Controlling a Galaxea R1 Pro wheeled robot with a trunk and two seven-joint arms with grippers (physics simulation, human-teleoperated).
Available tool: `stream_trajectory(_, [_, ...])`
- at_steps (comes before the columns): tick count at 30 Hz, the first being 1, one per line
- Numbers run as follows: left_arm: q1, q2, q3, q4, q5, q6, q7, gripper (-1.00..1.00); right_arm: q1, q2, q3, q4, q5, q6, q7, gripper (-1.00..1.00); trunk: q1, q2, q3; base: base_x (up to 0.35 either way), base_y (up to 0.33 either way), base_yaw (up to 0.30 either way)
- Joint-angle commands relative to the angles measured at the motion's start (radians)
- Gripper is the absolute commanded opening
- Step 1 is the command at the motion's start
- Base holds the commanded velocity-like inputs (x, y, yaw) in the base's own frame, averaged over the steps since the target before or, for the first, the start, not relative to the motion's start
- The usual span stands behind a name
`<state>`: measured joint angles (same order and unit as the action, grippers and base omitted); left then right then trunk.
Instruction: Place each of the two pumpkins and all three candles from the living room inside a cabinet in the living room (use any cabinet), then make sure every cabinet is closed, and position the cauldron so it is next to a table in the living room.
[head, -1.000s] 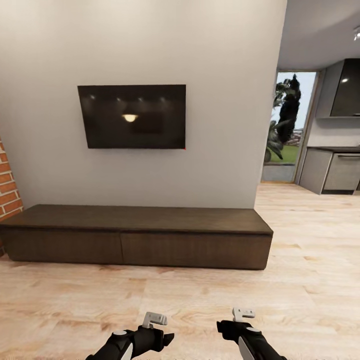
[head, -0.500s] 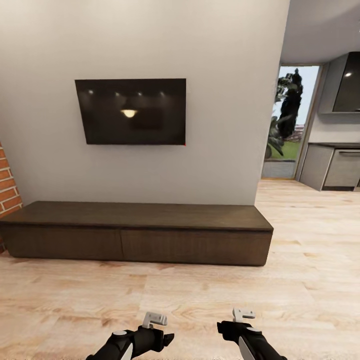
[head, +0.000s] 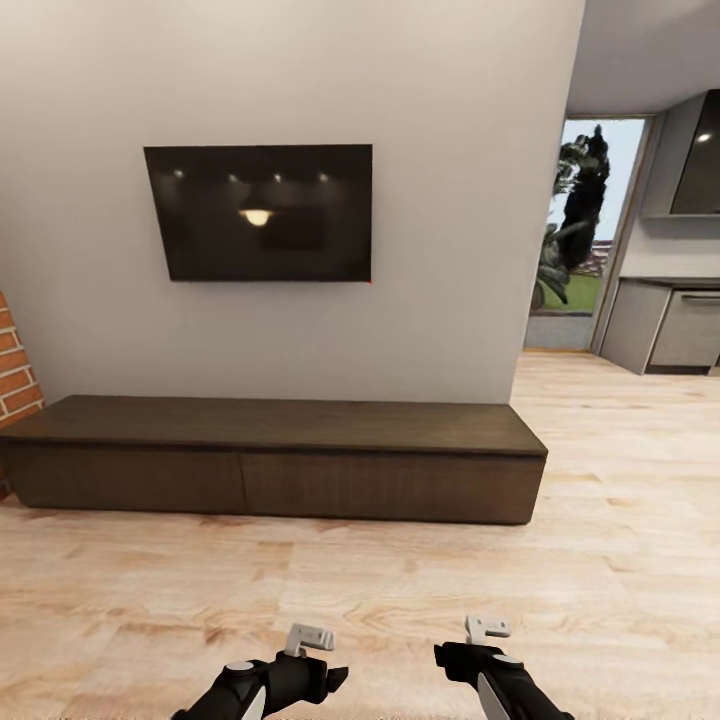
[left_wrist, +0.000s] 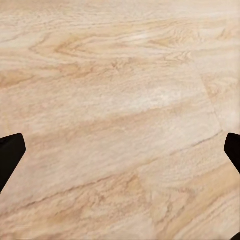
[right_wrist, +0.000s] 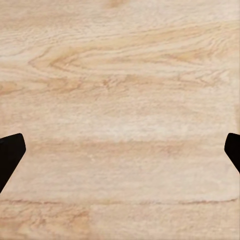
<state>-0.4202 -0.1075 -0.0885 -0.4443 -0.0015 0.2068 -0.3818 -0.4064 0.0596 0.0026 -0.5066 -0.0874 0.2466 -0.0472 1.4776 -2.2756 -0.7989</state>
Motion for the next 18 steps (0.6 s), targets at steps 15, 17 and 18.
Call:
stream_trajectory(15, [0.000,0.000,-0.001,-0.002,0.000,0.006,-0.002,1.00,0.000,0.002,0.000,-0.001,-0.009,0.005,-0.005,1.00,0.000,-0.001,-0.026,0.000,0.000,0.000])
stream_trajectory(17, [0.000,0.000,-0.001,-0.002,0.000,0.006,-0.002,1.00,0.000,0.001,0.000,-0.002,-0.009,0.005,-0.005,1.00,0.000,-0.001,-0.029,0.000,0.000,0.000])
stream_trajectory(18, [0.000,0.000,-0.001,-0.002,0.000,0.006,-0.002,1.00,0.000,0.001,0.000,-0.002,-0.009,0.005,-0.005,1.00,0.000,-0.001,-0.030,0.000,0.000,0.000])
